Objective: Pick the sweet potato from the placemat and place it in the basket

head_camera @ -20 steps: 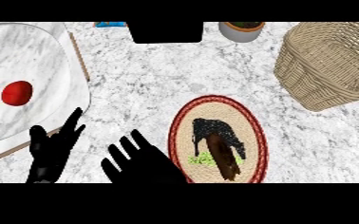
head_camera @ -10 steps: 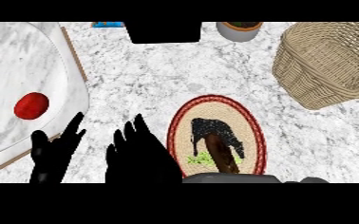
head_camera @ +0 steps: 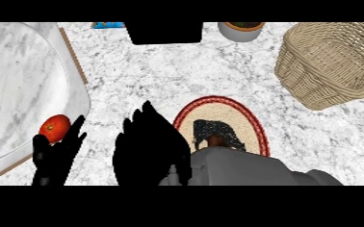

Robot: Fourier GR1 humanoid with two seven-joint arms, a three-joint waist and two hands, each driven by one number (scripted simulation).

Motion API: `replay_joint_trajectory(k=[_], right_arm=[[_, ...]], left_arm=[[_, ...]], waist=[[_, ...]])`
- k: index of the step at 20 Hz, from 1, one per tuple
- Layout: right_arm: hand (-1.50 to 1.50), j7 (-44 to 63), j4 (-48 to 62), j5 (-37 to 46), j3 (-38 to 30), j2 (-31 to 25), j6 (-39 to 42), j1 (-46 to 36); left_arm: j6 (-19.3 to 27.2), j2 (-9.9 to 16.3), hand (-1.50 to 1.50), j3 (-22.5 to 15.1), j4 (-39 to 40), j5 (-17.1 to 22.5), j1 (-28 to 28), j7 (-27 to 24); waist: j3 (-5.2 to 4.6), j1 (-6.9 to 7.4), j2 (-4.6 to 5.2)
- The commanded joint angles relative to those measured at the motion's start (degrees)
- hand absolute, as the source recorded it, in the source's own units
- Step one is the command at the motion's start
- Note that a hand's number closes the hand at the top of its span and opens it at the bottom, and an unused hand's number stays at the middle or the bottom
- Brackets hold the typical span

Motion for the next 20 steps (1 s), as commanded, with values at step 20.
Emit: replay_joint_trajectory(k=[20], right_arm=[[-1.5, 8.5, -9.0, 7.0, 7.8, -5.3, 3.0, 18.3]], left_arm=[[-2.2, -1.6, 0.0, -0.5, 1.5, -1.0, 2.8, 3.4]], waist=[[-0.48, 2.19, 1.45]])
